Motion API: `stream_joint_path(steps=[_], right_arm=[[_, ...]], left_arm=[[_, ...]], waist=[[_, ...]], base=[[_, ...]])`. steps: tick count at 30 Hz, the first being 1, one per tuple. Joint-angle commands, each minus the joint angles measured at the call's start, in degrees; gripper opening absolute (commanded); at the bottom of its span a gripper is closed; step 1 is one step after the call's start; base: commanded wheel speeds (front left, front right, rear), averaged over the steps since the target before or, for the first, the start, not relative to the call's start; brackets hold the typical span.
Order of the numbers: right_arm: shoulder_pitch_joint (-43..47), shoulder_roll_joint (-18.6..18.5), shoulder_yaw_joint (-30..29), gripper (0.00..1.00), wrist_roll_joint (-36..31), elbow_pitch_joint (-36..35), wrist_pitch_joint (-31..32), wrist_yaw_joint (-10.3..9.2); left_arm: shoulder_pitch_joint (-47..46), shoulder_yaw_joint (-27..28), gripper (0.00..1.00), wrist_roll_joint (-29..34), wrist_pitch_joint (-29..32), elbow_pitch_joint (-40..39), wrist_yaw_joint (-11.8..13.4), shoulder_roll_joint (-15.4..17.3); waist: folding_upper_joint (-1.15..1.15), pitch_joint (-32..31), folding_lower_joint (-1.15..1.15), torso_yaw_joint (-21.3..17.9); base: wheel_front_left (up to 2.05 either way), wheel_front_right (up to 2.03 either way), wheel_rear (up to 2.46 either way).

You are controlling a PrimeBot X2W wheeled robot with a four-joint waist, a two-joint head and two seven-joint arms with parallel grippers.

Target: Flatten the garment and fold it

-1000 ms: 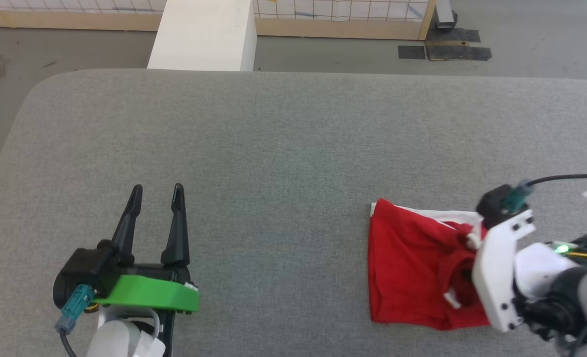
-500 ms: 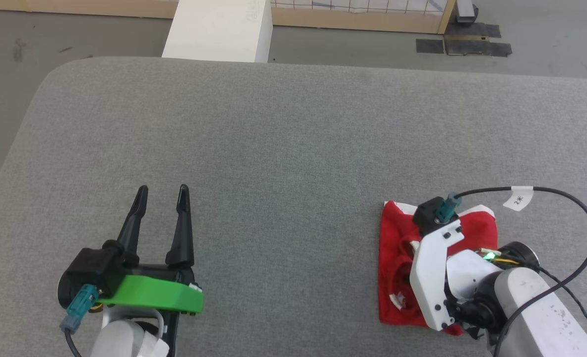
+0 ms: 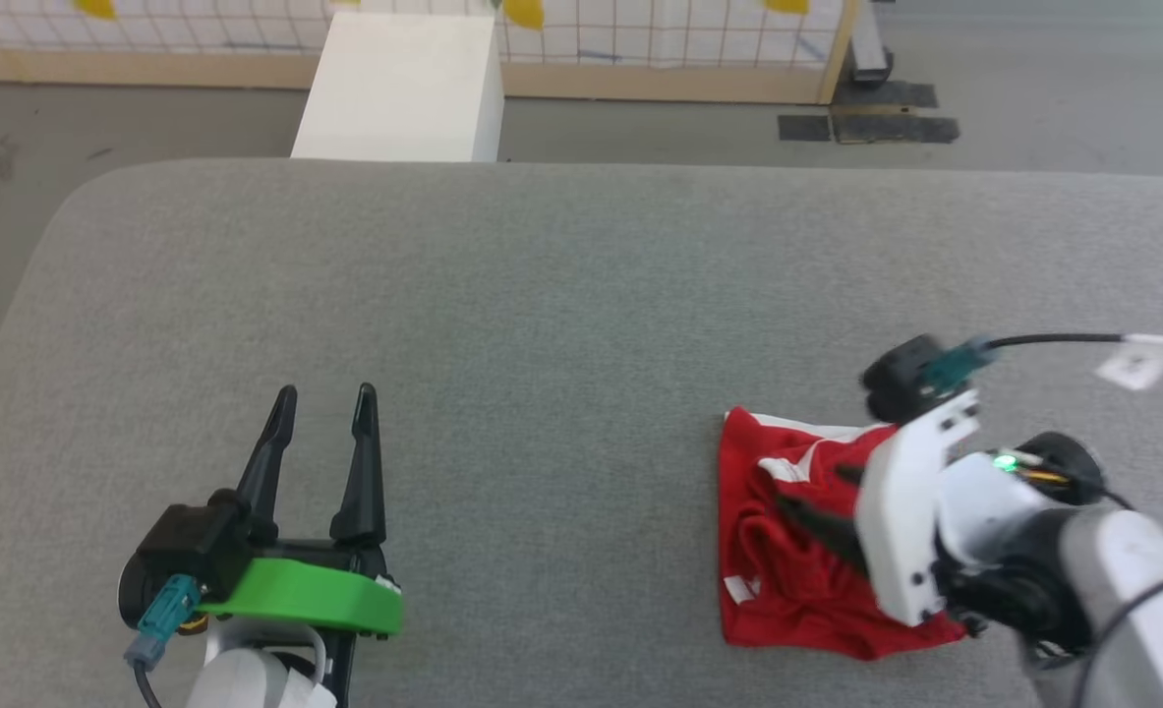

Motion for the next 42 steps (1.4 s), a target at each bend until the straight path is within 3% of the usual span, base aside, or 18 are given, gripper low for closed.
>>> stream_joint_path(steps=[1,7,12,23,27,34,42], right_arm=[[1.42,-0.49,-1.51,1.00,1.56,-1.95,0.26,-0.10],[3.97,-0.47,-11.11,1.00,4.37,-11.89,-6.12,-0.10],[5.57,0.63,-18.37,1.00,1.39,-13.46,-21.14,-0.10],[13.93,0.97,-23.97,1.00,-4.60,-3.56,-58.82,-0.10],[15.95,0.95,-23.03,1.00,-5.64,0.94,-67.90,-0.10],[16.53,0.43,-20.72,1.00,-5.55,7.50,-68.68,-0.10],[11.59,-2.67,-14.28,1.00,-5.08,10.81,-49.35,-0.10]], left_arm=[[1.07,0.02,1.00,-0.72,-0.21,0.03,-0.41,0.13],[1.36,0.33,1.00,-0.66,-0.21,-0.14,-0.41,0.23],[1.22,0.27,1.00,-0.61,-0.21,-0.14,-0.41,0.20],[0.91,0.95,1.00,-0.47,-0.21,0.65,-0.41,-0.06],[1.07,1.27,1.00,-0.15,-0.21,0.90,-0.41,-0.19],[1.14,1.42,1.00,0.21,-0.21,1.07,-0.41,-0.37],[1.15,1.41,1.00,0.09,-0.21,1.59,-0.41,-0.51]], waist=[[0.00,-1.42,-0.01,-1.62],[0.00,-2.16,-0.01,-3.71],[0.00,-2.05,-0.01,-4.62],[0.00,-2.00,-0.01,-4.30],[0.00,-2.17,-0.01,-3.80],[0.00,-2.12,-0.01,-2.96],[0.00,-1.61,-0.01,-2.24]], base=[[0.00,0.00,0.00],[0.00,0.00,0.00],[0.00,0.00,0.00],[0.00,0.00,0.00],[0.00,0.00,0.00],[0.00,0.00,0.00],[0.00,0.00,0.00]])
